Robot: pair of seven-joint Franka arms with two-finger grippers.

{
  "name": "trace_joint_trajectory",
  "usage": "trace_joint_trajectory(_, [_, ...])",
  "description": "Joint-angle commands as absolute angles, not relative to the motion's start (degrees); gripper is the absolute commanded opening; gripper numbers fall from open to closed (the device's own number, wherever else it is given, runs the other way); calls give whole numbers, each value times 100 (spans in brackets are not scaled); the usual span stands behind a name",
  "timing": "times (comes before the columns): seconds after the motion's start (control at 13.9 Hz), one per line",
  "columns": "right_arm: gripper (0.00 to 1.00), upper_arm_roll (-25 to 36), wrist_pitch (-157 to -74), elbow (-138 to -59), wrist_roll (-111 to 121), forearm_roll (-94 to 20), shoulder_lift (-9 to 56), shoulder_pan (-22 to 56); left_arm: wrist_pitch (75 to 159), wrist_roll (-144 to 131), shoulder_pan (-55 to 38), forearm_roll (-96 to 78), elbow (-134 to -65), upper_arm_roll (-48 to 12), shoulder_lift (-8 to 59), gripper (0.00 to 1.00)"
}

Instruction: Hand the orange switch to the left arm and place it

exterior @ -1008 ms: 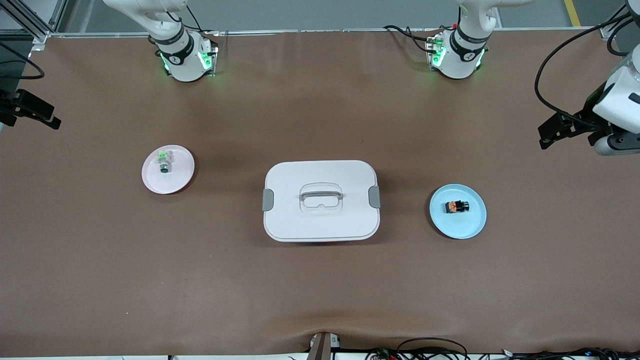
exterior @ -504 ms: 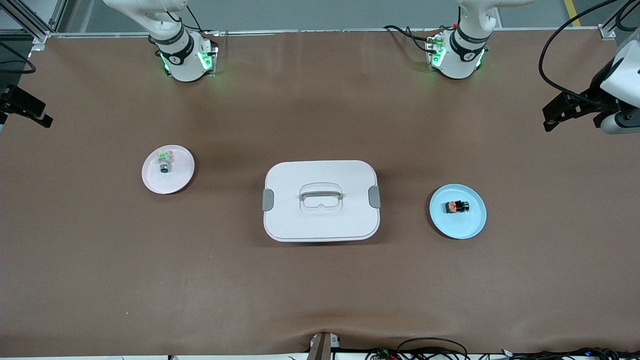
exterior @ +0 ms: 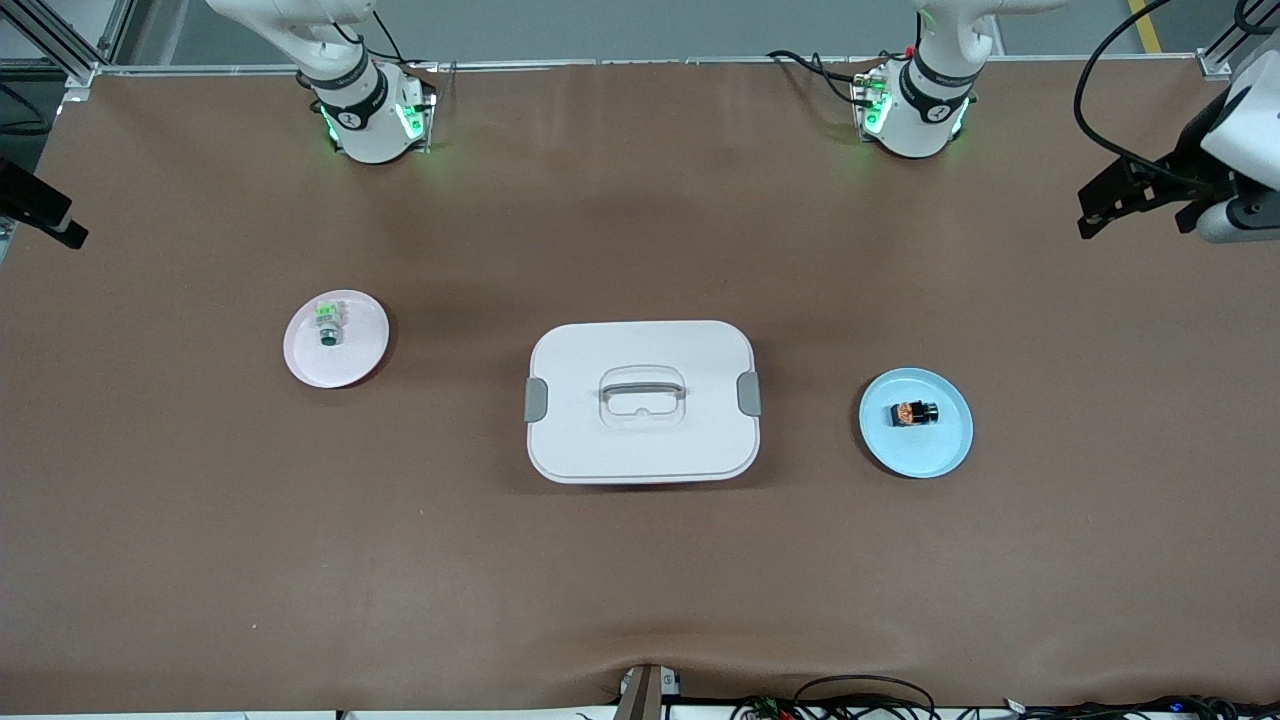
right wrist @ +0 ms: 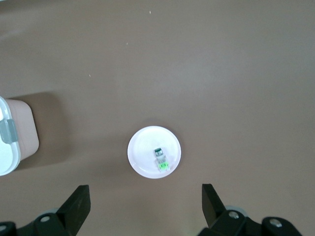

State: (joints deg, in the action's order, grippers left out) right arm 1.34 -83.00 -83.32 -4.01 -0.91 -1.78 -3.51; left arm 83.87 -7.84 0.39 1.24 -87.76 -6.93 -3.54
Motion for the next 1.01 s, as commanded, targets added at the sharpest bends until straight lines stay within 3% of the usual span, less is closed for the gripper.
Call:
trace_joint_trajectory(0.0, [100, 106, -8078, -8332, -483, -105, -211, -343, 8183, -607, 53, -9, -8842, -650, -545, 100])
trace_joint_trajectory(0.94, [100, 105, -8139, -8394, -492, -105, -211, -352, 8174, -387, 53, 88, -8824, -633, -527, 100])
